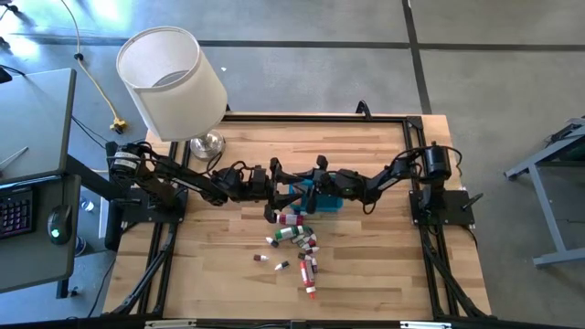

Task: Pick & Place food coloring
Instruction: Put the large yellow food coloring bottle into the bin, then put the large orange food coloring bottle into the bin

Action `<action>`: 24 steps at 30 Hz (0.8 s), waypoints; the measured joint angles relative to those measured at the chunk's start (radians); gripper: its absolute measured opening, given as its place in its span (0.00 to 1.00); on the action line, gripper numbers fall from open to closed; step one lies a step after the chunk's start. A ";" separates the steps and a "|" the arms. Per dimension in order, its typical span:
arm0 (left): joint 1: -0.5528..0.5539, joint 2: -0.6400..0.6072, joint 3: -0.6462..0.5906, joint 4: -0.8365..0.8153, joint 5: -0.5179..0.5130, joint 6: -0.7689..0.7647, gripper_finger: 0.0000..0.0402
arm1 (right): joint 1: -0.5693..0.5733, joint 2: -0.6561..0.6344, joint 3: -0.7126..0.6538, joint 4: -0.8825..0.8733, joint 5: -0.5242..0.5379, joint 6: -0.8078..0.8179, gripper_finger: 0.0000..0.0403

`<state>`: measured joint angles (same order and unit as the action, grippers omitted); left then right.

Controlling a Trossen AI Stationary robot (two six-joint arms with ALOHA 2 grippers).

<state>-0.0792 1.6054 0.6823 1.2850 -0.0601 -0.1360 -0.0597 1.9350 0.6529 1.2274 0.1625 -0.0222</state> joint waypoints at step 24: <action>0.000 0.000 0.000 0.001 -0.003 -0.014 0.53 | 0.000 -0.102 0.000 -0.038 -0.042 -0.111 0.42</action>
<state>-0.0792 1.6054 0.6823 1.2857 -0.0628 -0.1497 -0.0597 1.8334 0.6529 1.1896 0.1207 -0.1333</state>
